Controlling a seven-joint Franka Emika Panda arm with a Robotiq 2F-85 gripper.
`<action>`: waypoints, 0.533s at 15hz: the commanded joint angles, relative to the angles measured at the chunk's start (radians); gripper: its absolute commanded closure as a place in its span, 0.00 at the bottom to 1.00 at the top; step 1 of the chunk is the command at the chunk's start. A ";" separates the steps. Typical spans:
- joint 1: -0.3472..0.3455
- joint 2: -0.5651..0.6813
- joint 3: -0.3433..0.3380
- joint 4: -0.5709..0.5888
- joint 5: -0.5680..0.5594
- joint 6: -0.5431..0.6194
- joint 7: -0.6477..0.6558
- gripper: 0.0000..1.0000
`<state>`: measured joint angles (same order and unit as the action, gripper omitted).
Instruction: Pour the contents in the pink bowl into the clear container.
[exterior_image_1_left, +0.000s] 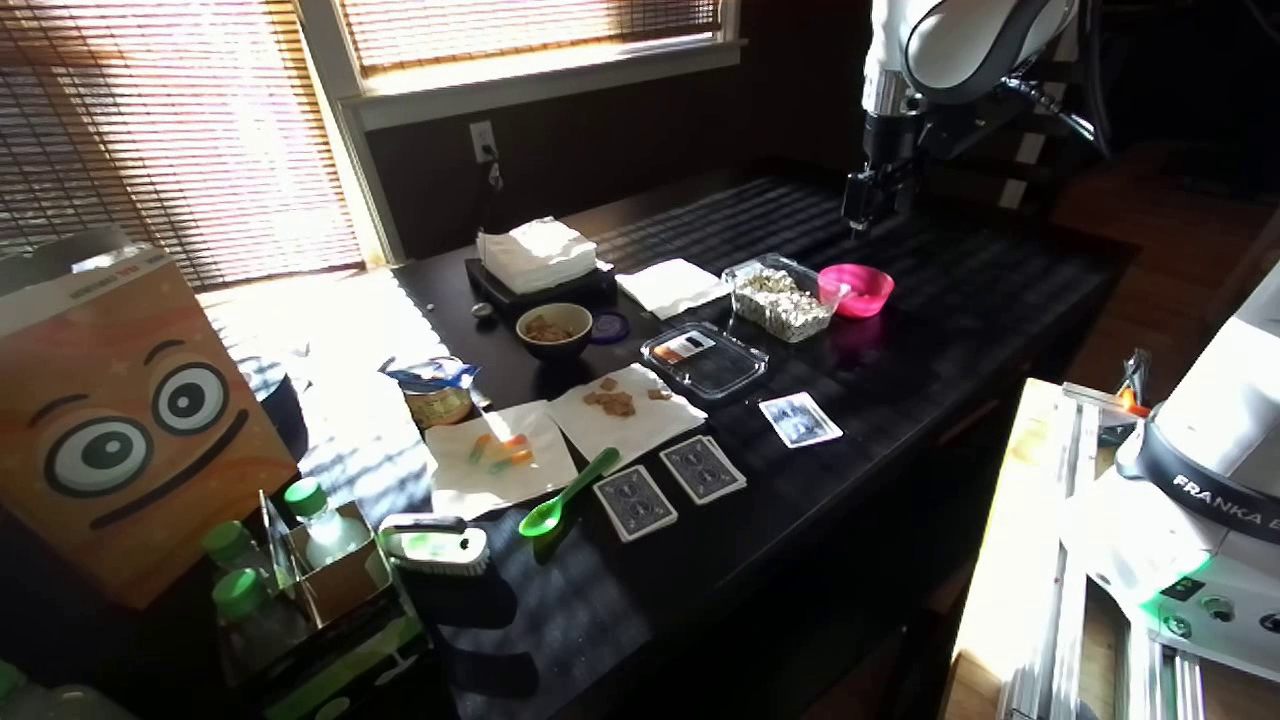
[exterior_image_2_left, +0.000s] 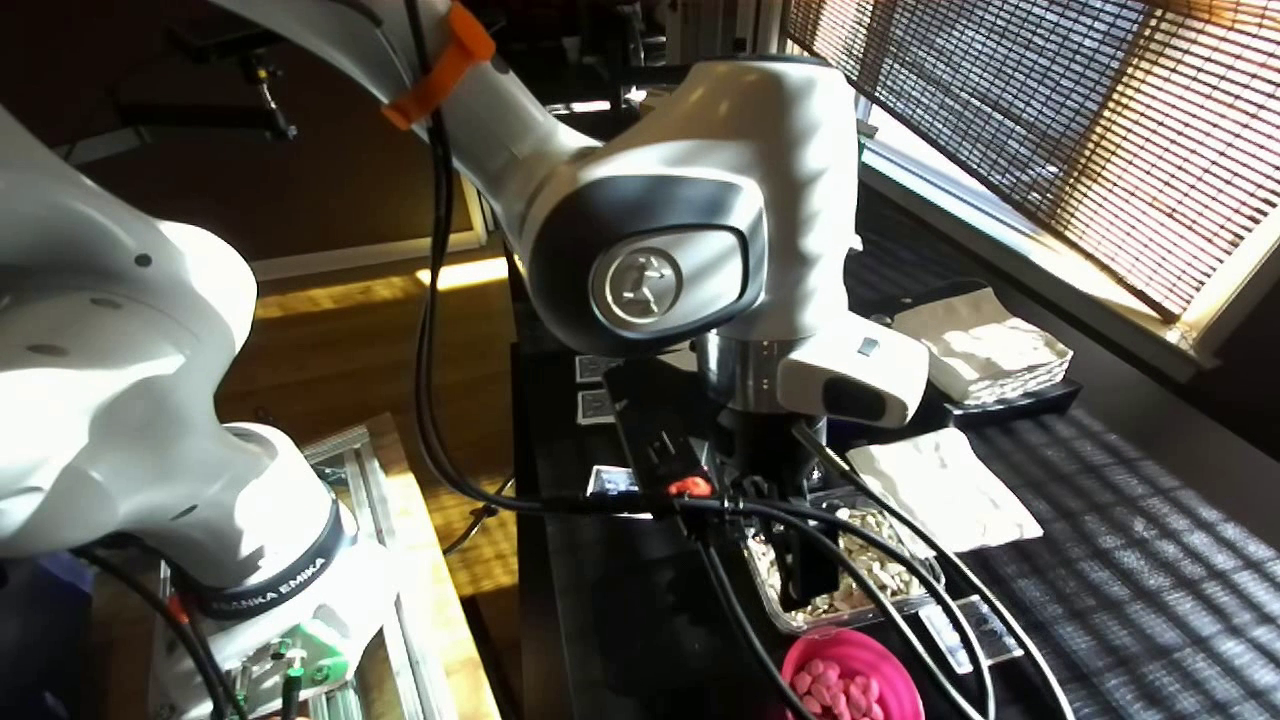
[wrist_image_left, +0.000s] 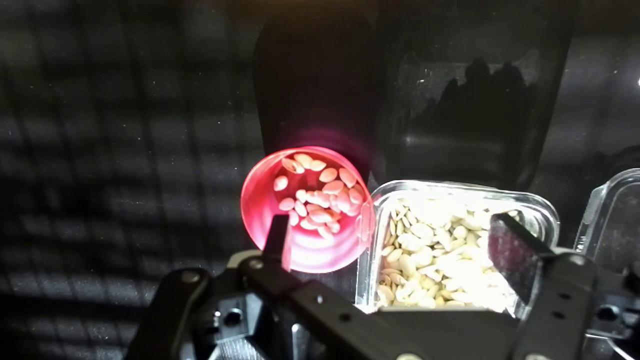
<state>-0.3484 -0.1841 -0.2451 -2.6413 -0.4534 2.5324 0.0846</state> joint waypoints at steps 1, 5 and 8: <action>-0.012 0.084 -0.034 0.023 0.035 0.050 -0.021 0.00; -0.013 0.164 -0.075 0.042 0.062 0.118 -0.052 0.00; -0.012 0.234 -0.097 0.056 0.114 0.171 -0.081 0.00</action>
<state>-0.3570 -0.0369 -0.3287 -2.6210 -0.4074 2.6499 0.0568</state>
